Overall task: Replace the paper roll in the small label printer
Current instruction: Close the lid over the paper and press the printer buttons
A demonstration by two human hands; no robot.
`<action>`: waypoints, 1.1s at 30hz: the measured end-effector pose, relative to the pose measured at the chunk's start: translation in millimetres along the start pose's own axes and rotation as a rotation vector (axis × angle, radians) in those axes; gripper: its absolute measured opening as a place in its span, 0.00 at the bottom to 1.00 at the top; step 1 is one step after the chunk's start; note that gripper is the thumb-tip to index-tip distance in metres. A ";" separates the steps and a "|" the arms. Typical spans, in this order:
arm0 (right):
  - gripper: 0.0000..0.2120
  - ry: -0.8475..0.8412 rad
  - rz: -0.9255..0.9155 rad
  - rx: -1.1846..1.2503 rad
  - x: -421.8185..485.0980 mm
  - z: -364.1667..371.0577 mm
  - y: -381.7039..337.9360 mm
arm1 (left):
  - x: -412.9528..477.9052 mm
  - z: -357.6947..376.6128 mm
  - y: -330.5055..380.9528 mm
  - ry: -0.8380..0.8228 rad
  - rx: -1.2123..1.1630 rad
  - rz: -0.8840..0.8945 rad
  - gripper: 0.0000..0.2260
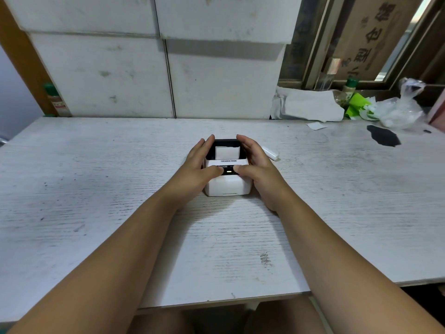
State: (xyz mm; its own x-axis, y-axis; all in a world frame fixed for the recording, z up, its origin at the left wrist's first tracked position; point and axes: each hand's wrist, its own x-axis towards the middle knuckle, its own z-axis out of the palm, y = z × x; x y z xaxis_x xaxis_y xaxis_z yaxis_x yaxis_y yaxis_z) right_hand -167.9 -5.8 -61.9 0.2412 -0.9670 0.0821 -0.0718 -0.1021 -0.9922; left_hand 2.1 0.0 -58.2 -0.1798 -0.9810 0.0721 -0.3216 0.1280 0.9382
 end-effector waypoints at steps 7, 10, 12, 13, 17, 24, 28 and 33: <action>0.31 0.031 0.019 0.065 0.8 0.9 -1.7 | 0.2 -0.6 0.4 0.002 0.005 -0.002 0.31; 0.31 0.042 0.025 0.080 1.1 1.2 -1.4 | 0.2 -0.6 0.3 0.000 0.003 -0.002 0.31; 0.32 0.046 0.034 0.082 1.4 1.5 -1.2 | 0.0 -0.6 0.3 0.000 0.002 0.000 0.31; 0.32 0.048 0.037 0.081 1.4 1.5 -1.2 | -0.1 -0.5 0.3 0.000 0.000 0.000 0.31; 0.32 0.056 0.033 0.076 1.0 2.0 -1.2 | 0.1 -0.7 0.6 0.004 -0.002 -0.002 0.31; 0.32 0.044 0.015 0.066 1.5 2.2 0.3 | 2.4 -0.2 -2.0 0.006 -0.019 0.003 0.31; 0.32 0.038 0.014 0.067 1.7 1.3 1.2 | 2.9 -0.2 -2.9 0.010 -0.029 0.002 0.31; 0.31 0.044 0.028 0.070 1.0 2.2 0.3 | 3.6 -0.2 -3.5 0.013 -0.030 0.002 0.31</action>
State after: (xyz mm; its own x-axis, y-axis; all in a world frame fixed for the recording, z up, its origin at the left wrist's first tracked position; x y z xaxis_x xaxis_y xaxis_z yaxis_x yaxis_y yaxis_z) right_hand -165.6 -6.3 -62.3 0.1972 -0.9787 0.0570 -0.0097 -0.0601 -0.9981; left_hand 2.8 -4.0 -61.1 -0.1683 -0.9826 0.0781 -0.2935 0.1256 0.9477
